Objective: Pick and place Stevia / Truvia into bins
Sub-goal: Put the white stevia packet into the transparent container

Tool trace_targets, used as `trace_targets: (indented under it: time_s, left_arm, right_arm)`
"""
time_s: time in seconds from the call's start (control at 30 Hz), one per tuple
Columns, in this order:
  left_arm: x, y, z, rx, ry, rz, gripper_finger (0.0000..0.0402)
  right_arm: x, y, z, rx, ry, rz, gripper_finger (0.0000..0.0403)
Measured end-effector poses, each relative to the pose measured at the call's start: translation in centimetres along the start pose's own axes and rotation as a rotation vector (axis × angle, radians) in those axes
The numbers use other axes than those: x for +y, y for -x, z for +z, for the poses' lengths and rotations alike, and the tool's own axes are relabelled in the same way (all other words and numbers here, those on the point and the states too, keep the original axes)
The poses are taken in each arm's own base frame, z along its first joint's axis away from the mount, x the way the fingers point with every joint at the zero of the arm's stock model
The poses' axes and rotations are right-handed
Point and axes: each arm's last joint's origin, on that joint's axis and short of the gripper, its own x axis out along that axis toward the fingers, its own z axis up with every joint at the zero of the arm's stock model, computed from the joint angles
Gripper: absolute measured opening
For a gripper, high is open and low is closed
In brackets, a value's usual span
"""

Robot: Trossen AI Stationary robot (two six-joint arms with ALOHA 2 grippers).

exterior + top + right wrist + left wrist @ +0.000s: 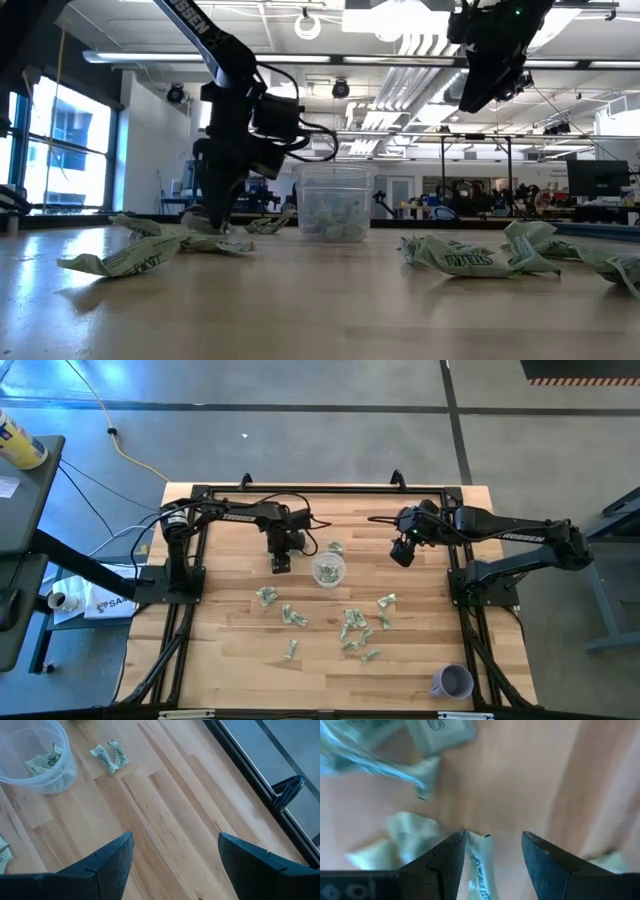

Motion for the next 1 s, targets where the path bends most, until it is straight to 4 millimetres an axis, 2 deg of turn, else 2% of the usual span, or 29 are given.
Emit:
trace_targets:
  time_s: [0.13,0.27,0.43,0.57,0.7,0.83,1.0]
  left_arm:
    - [-0.7,0.1,0.3,-0.022,0.059,-0.153,0.0217]
    - [-1.9,1.0,1.4,-0.076,0.046,-0.319,0.0179]
    - [-3.1,2.9,2.7,-0.081,0.0,-0.216,0.0138]
    - [-4.3,4.2,3.1,-0.032,-0.082,-0.044,0.0131]
    - [-6.5,3.6,2.6,0.064,-0.207,0.074,0.0159]
    - [-8.7,2.3,1.8,0.125,-0.247,0.154,0.0218]
    - [-9.7,0.7,1.2,0.137,-0.276,0.205,0.0283]
  right_arm:
    - [0.0,0.0,0.0,0.0,0.004,0.0,0.0281]
    - [0.0,0.0,0.0,0.0,0.005,0.0,0.0281]
    - [0.0,0.0,0.0,0.0,0.001,0.0,0.0281]
    - [0.0,0.0,0.0,0.0,0.0,0.0,0.0281]
    - [0.0,0.0,0.0,0.0,0.0,0.0,0.0281]
    - [0.0,0.0,0.0,0.0,0.0,0.0,0.0281]
    - [0.0,0.0,0.0,-0.003,0.022,-0.011,0.0281]
